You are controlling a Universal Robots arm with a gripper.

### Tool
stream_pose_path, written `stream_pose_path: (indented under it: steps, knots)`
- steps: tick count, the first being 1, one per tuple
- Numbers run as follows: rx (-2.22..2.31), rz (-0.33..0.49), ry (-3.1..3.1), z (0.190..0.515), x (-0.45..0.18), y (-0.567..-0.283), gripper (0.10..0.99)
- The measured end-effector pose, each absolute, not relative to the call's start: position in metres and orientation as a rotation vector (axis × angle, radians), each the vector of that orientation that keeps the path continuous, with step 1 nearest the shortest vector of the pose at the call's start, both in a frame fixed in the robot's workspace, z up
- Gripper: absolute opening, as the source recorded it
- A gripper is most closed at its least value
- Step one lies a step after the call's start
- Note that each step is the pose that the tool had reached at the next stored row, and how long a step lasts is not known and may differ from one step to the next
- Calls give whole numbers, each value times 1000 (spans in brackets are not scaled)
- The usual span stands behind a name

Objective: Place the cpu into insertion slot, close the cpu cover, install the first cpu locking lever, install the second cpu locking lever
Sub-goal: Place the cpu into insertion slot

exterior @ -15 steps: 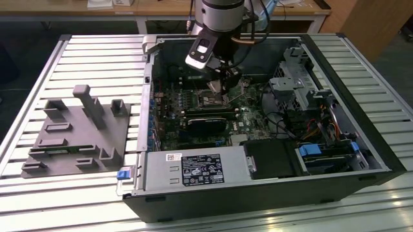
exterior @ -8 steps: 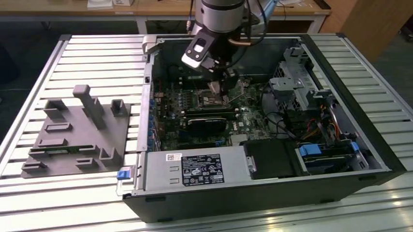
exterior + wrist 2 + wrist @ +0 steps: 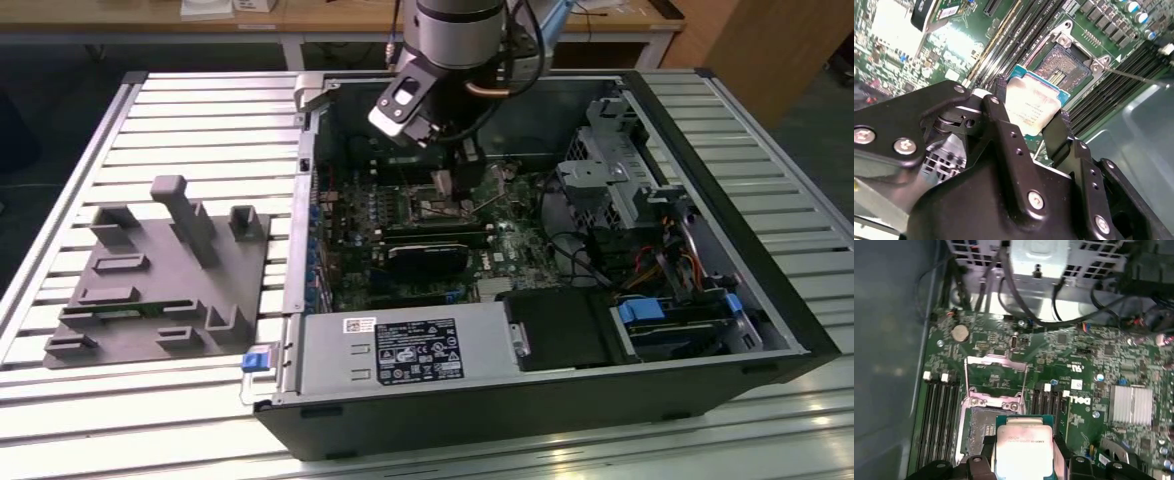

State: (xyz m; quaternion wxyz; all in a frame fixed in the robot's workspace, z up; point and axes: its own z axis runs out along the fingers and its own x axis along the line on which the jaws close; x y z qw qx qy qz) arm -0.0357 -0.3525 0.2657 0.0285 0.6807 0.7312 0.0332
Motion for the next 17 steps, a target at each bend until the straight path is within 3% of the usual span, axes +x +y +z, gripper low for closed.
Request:
stream_pose_path:
  steps: [17]
  knots:
    - [2168,124,2156,250,-41,-346,537]
